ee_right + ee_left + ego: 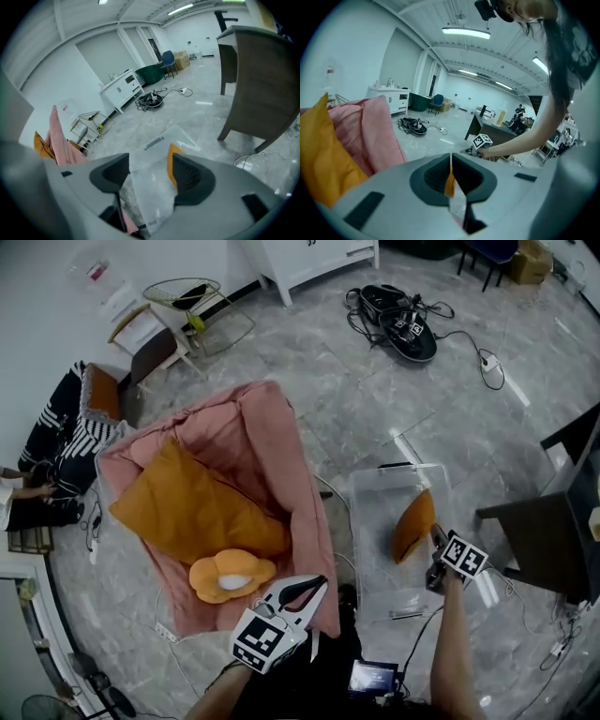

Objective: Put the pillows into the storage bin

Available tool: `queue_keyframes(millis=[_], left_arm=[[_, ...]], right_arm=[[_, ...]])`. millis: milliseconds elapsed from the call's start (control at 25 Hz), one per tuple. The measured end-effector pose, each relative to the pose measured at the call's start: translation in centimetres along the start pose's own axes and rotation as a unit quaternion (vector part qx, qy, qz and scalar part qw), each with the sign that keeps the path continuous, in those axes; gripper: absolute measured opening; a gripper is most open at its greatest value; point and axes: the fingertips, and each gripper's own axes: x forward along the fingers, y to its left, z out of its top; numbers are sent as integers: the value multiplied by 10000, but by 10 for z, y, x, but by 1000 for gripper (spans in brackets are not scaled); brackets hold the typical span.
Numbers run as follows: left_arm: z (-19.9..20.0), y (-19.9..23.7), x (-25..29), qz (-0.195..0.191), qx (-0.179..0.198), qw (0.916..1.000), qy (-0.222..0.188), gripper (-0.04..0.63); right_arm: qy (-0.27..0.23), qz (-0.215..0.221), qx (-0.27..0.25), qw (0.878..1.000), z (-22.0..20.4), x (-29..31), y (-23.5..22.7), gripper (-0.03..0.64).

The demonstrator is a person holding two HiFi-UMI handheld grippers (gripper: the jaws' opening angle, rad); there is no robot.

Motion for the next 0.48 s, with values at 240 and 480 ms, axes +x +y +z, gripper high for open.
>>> queue_keyframes(millis=[240,480], left_arm=[[-5,12,-25,154,-97,9998,-15,21],[-3,29,-72,251,-209,9989,-331,21]], right_arm=[[-28,474,-593,9971,5,-20,51,290],[-149,1166,-990,9881,-16,-67,136,276]])
